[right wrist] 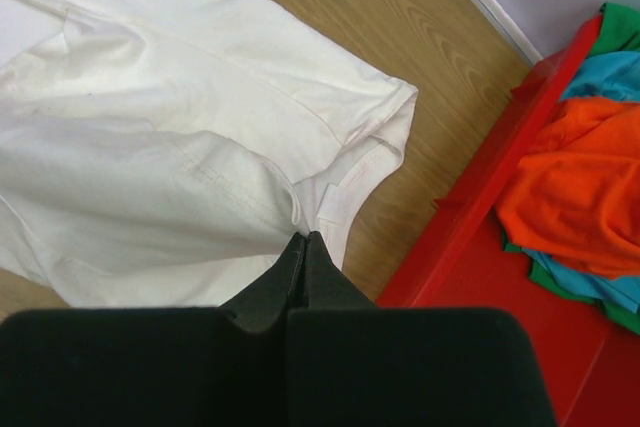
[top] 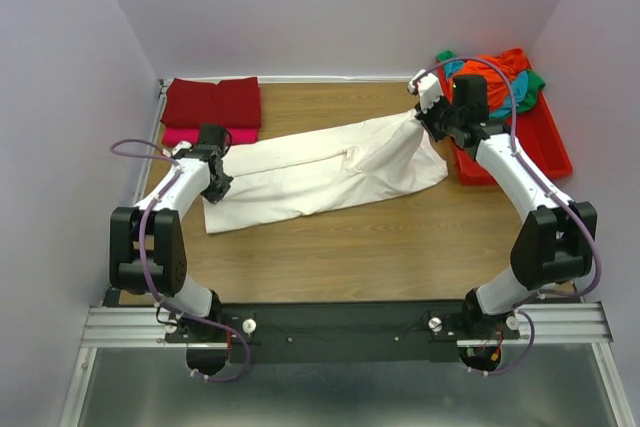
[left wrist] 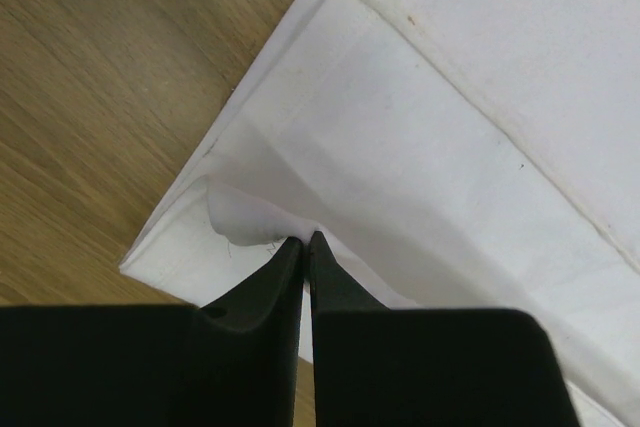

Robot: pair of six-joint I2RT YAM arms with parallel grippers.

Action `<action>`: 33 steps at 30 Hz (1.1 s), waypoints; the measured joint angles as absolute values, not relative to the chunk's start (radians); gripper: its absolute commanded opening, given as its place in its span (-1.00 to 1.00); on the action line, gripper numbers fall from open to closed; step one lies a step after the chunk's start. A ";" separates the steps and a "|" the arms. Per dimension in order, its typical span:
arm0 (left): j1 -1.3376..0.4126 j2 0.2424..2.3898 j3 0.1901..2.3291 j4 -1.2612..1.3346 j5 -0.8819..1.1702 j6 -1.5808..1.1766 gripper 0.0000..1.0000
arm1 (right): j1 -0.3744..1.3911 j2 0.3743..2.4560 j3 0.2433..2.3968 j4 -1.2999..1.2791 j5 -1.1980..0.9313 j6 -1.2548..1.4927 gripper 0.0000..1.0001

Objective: Fold and stack the t-shirts
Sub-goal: Fold the tshirt

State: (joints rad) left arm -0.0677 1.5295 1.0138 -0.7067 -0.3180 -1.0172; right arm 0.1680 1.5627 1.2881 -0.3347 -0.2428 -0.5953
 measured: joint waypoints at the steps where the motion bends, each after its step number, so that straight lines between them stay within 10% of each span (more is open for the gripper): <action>1: -0.066 1.535 1.016 -0.705 -0.318 -1.017 -0.76 | 0.168 1.573 1.296 -0.334 -0.243 -0.595 -0.99; 33: -0.032 1.596 1.037 -0.694 -0.322 -0.994 -0.75 | 0.168 1.783 1.475 -0.331 -0.268 -0.575 -0.99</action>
State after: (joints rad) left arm -0.0322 1.5959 1.0370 -0.6945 -0.3222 -0.9936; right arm 0.1680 1.7832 1.4750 -0.3305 -0.2680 -0.5747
